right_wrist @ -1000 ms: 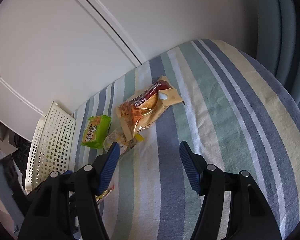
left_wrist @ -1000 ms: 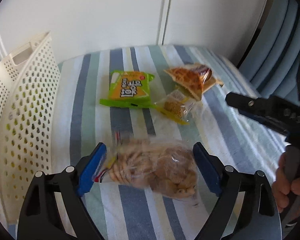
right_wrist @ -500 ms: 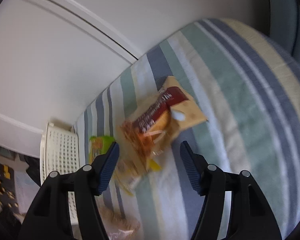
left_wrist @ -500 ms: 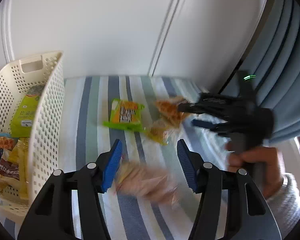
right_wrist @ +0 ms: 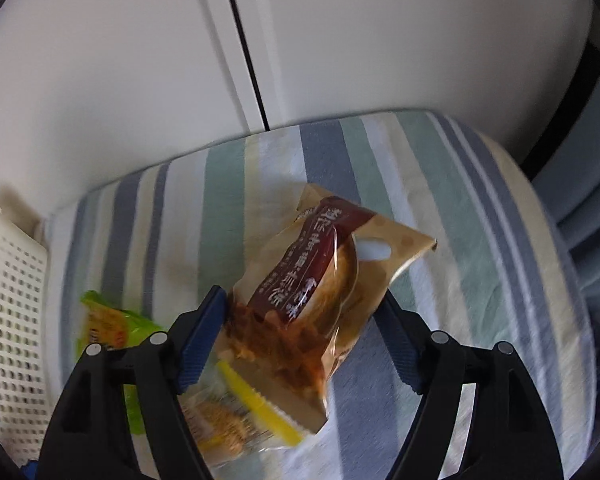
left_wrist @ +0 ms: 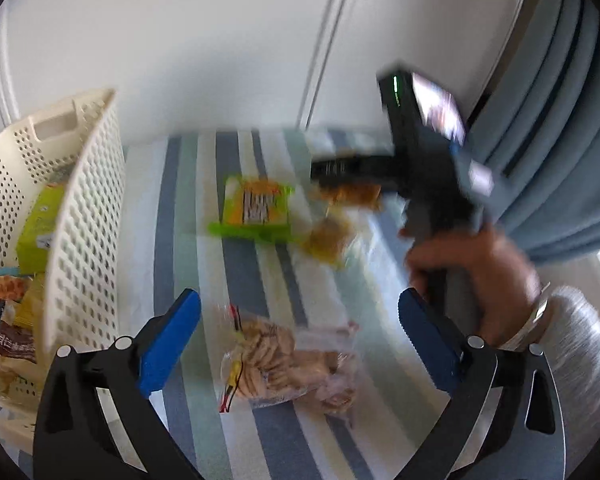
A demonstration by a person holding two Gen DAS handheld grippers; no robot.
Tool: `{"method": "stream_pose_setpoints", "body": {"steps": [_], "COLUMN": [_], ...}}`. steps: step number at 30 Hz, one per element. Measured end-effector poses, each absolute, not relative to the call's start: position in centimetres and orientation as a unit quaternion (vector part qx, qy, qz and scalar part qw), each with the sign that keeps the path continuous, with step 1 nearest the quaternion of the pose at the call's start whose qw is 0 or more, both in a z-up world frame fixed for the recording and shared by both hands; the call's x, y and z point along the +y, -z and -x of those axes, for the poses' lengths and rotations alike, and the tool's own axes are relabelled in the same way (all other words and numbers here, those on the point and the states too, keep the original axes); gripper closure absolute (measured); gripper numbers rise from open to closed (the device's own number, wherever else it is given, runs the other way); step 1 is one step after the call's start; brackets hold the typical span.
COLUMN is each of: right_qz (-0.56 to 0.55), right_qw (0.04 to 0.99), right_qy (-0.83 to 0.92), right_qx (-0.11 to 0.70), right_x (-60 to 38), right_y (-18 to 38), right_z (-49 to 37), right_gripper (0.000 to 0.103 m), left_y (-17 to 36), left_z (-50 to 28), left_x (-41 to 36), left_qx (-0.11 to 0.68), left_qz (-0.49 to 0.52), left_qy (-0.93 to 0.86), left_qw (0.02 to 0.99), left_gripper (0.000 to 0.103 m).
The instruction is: Organize snacks
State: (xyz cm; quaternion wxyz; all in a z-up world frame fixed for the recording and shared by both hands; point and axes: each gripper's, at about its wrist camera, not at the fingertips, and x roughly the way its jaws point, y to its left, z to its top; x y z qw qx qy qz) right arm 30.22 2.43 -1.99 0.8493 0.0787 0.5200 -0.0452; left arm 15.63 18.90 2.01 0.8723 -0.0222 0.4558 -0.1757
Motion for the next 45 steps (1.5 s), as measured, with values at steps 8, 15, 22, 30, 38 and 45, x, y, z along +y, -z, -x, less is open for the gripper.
{"method": "stream_pose_setpoints", "body": {"steps": [8, 15, 22, 30, 38, 45], "right_qz": [-0.052, -0.055, -0.073, -0.071, -0.081, -0.087], "right_qw": [0.859, 0.87, 0.883, 0.893, 0.881, 0.86], "right_qy": [0.046, 0.034, 0.016, 0.003, 0.014, 0.039], "right_qx": [0.507, 0.489, 0.463, 0.444, 0.465, 0.502], "right_x": [2.2, 1.0, -0.2, 0.3, -1.0, -2.4], "right_y": [1.2, -0.7, -2.9, -4.8, -4.1, -1.1], "right_z": [-29.0, -26.5, -23.7, -21.0, -21.2, -22.0], "right_gripper": [0.048, 0.052, 0.053, 0.057, 0.039, 0.036], "left_y": [1.5, 2.6, 1.3, 0.4, 0.3, 2.1], "left_z": [-16.2, -16.4, -15.2, -14.7, -15.3, -15.9], "left_x": [16.9, 15.8, 16.1, 16.0, 17.1, 17.0], "left_qx": [0.499, 0.503, 0.477, 0.469, 0.479, 0.519], "left_qz": [-0.026, -0.054, -0.048, -0.043, -0.027, -0.026], "left_qy": [0.185, 0.195, 0.209, 0.222, 0.202, 0.212], "left_qw": [0.846, 0.841, 0.853, 0.854, 0.854, 0.827], "left_gripper": [0.003, 0.003, 0.031, 0.036, 0.002, 0.002]}}
